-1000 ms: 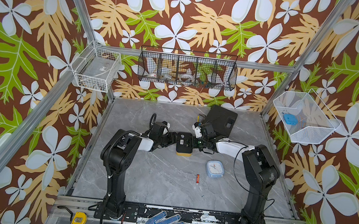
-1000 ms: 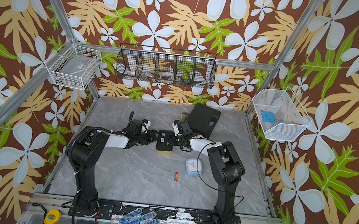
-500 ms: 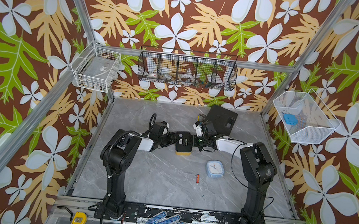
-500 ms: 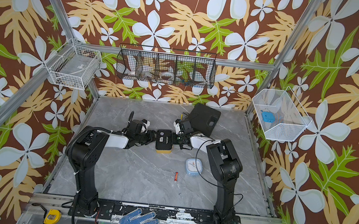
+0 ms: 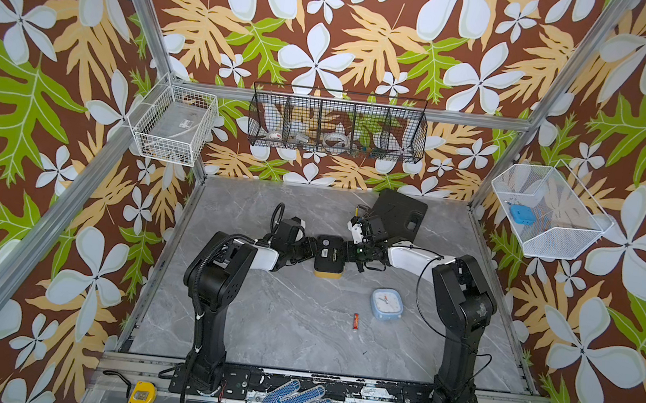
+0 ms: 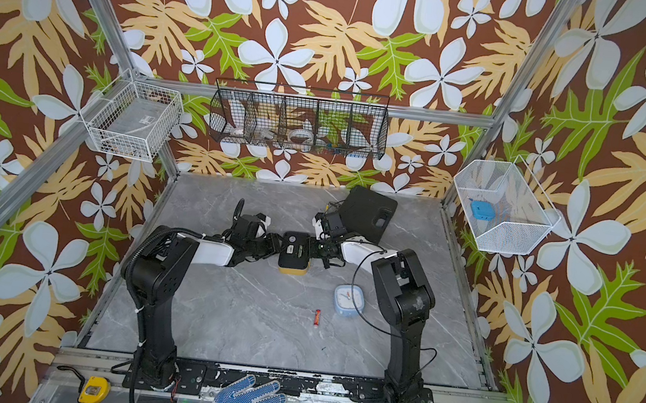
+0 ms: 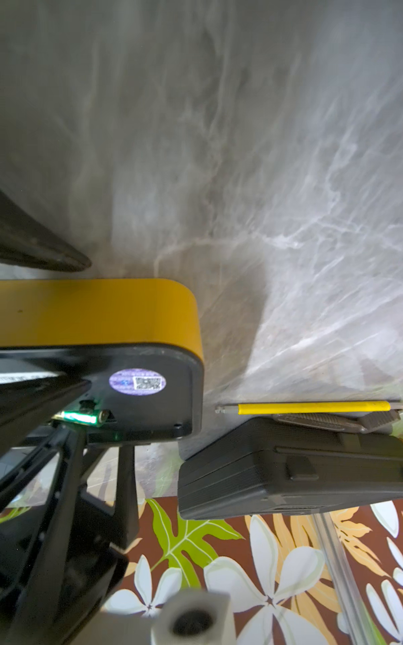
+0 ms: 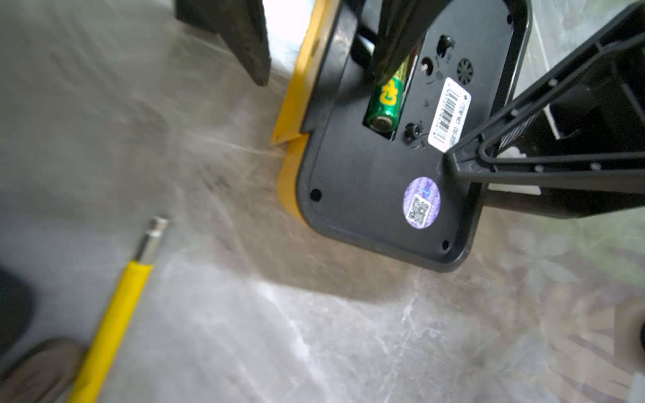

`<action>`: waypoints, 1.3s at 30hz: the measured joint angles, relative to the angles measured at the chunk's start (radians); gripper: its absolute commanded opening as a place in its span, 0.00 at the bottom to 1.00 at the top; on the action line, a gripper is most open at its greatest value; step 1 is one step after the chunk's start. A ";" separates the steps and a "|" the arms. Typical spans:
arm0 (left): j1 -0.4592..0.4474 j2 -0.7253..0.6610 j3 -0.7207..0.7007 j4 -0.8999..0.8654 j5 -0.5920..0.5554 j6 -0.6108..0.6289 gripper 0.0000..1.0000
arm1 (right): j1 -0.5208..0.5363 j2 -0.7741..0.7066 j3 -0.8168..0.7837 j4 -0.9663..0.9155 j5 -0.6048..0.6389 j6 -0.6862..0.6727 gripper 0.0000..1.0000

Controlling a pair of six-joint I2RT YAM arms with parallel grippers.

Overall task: Insert the battery into the alarm
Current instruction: Install the battery in the alarm.

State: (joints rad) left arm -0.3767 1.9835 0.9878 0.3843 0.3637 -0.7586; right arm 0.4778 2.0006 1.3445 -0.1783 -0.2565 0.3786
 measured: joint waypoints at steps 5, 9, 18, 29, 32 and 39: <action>0.000 -0.014 -0.029 0.021 -0.008 -0.042 0.47 | 0.021 -0.036 0.048 -0.041 0.087 -0.020 0.50; -0.005 -0.026 -0.051 0.040 -0.022 -0.076 0.45 | 0.078 -0.027 0.119 -0.083 0.160 -0.044 0.32; -0.011 -0.026 -0.064 0.068 -0.027 -0.108 0.44 | 0.118 0.071 0.219 -0.159 0.239 -0.045 0.20; -0.011 -0.025 -0.067 0.073 -0.027 -0.113 0.44 | 0.143 0.094 0.219 -0.188 0.255 -0.039 0.16; -0.011 -0.024 -0.067 0.074 -0.026 -0.119 0.44 | 0.151 0.069 0.191 -0.190 0.259 -0.026 0.17; -0.011 -0.024 -0.066 0.074 -0.026 -0.126 0.44 | 0.157 0.074 0.190 -0.187 0.261 -0.016 0.16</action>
State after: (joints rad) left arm -0.3882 1.9598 0.9222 0.4580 0.3382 -0.8845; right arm 0.6346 2.0747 1.5341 -0.3653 0.0040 0.3626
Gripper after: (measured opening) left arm 0.438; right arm 0.167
